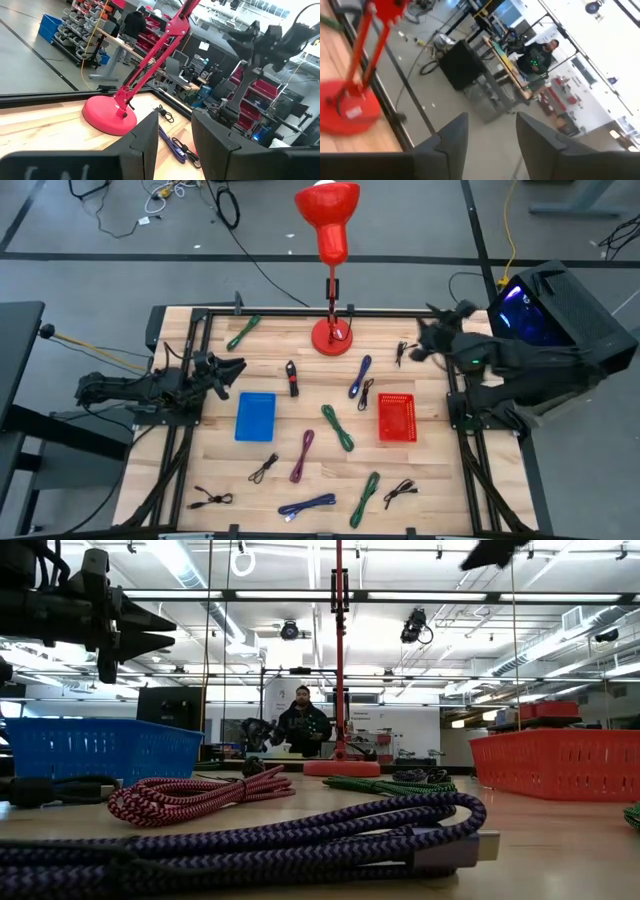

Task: Pick & Place USB Port
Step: Put the black charger cable into the red bin

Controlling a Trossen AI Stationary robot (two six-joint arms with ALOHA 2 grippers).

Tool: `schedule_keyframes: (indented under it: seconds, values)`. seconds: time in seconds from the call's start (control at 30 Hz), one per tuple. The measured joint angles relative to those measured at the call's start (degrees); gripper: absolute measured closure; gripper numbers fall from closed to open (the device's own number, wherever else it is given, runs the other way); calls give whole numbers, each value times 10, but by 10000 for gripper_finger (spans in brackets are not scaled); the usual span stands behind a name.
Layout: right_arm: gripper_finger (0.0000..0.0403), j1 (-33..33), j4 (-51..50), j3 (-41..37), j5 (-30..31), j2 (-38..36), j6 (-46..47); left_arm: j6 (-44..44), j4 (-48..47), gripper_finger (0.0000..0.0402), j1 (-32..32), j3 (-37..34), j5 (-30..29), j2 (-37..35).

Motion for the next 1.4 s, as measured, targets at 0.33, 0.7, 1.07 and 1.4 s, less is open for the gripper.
schedule_keyframes:
  seconds: [0.33, 0.7, 1.07, 1.4]
  values:
    - [259, -224, -114, -89, -287, 34, 220, -14, -10, 280, 0, 0, 25, 0]
    - [220, -414, 17, -244, -532, 21, 271, -14, -13, 280, 0, 1, 28, 0]
    - [177, -411, 50, -283, -592, 28, 358, -14, -14, 280, 0, 1, 28, 0]
    - [176, -408, 108, -357, -638, 39, 424, -9, -16, 280, 0, 0, 28, 0]
